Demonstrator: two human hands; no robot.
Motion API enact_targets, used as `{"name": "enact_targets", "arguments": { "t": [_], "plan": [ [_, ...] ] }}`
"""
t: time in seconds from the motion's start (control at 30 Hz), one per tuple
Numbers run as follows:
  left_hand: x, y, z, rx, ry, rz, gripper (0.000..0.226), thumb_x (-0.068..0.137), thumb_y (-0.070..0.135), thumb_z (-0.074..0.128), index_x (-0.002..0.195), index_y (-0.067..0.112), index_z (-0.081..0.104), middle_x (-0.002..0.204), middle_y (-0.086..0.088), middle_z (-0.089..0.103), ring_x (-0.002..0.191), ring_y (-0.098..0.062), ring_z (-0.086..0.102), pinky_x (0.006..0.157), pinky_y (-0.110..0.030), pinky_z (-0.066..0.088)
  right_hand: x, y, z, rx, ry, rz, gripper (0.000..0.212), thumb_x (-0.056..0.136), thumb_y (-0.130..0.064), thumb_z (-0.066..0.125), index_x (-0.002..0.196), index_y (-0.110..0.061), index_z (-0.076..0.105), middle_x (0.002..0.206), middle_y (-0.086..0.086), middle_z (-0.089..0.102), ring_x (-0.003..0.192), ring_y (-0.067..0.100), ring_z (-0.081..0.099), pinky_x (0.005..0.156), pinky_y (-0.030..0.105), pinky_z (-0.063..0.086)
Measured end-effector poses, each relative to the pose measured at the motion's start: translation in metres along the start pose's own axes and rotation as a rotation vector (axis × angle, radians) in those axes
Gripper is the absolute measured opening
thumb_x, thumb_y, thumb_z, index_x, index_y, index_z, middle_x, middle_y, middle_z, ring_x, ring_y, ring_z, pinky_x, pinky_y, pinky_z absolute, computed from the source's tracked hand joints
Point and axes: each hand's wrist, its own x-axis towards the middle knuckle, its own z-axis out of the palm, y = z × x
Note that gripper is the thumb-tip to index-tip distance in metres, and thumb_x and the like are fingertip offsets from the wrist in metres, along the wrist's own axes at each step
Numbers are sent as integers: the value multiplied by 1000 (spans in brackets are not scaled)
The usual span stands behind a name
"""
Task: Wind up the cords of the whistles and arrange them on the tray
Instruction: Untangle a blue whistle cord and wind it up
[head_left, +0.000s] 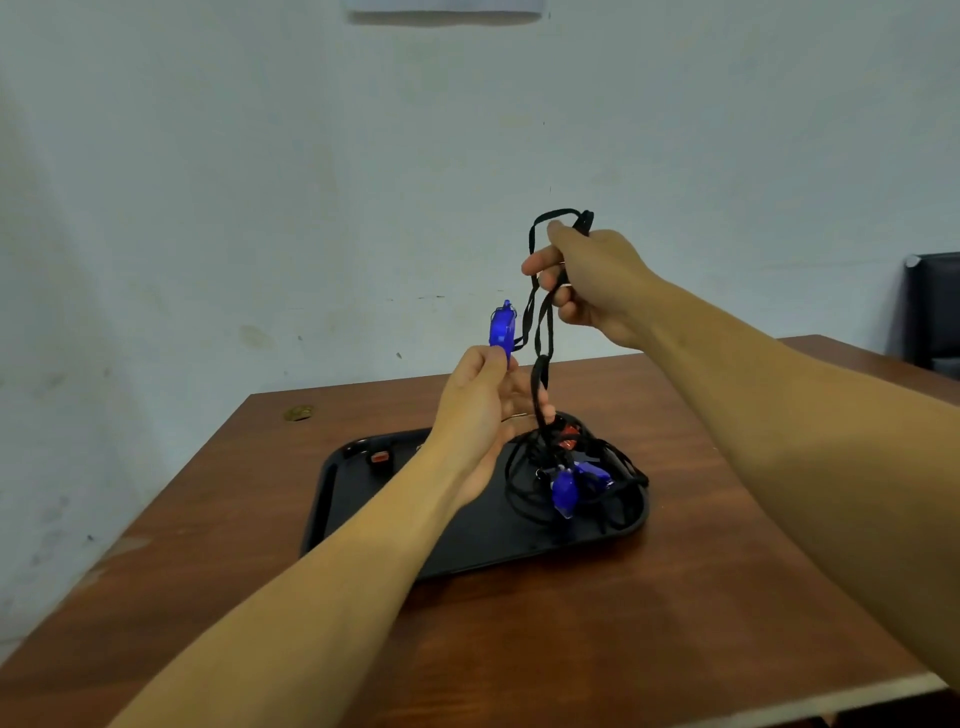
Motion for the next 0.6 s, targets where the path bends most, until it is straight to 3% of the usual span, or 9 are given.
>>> {"name": "enact_targets", "arguments": {
  "t": [0.1, 0.17, 0.37, 0.6],
  "plan": [
    [1, 6, 3, -73, 53, 11, 18, 107, 20, 36, 92, 12, 43, 58, -2, 45, 49, -17, 34, 50, -32, 40, 0, 6, -4, -54, 17, -12, 46, 106, -34, 39, 83, -10, 71, 61, -3, 56, 45, 8, 44, 43, 19, 42],
    [2, 13, 4, -137, 64, 26, 20, 107, 20, 36, 90, 12, 43, 56, 1, 37, 48, -14, 24, 44, -26, 25, 1, 14, -10, -82, 56, -11, 46, 106, -34, 38, 84, -9, 70, 63, -1, 57, 48, 9, 45, 44, 19, 43],
    [2, 30, 5, -207, 32, 50, 24, 108, 23, 38, 89, 11, 47, 58, 2, 35, 48, -11, 22, 42, -24, 18, 1, 46, -30, -91, 146, 90, 47, 107, -33, 38, 83, -7, 69, 68, 2, 56, 52, 10, 46, 44, 19, 44],
    [1, 24, 8, -79, 59, 28, 19, 105, 17, 40, 91, 10, 50, 60, 0, 43, 49, -11, 24, 44, -24, 21, -5, 38, -26, -101, 69, 36, 47, 107, -35, 39, 89, -8, 72, 67, 0, 57, 51, 10, 45, 45, 20, 41]
  ]
}}
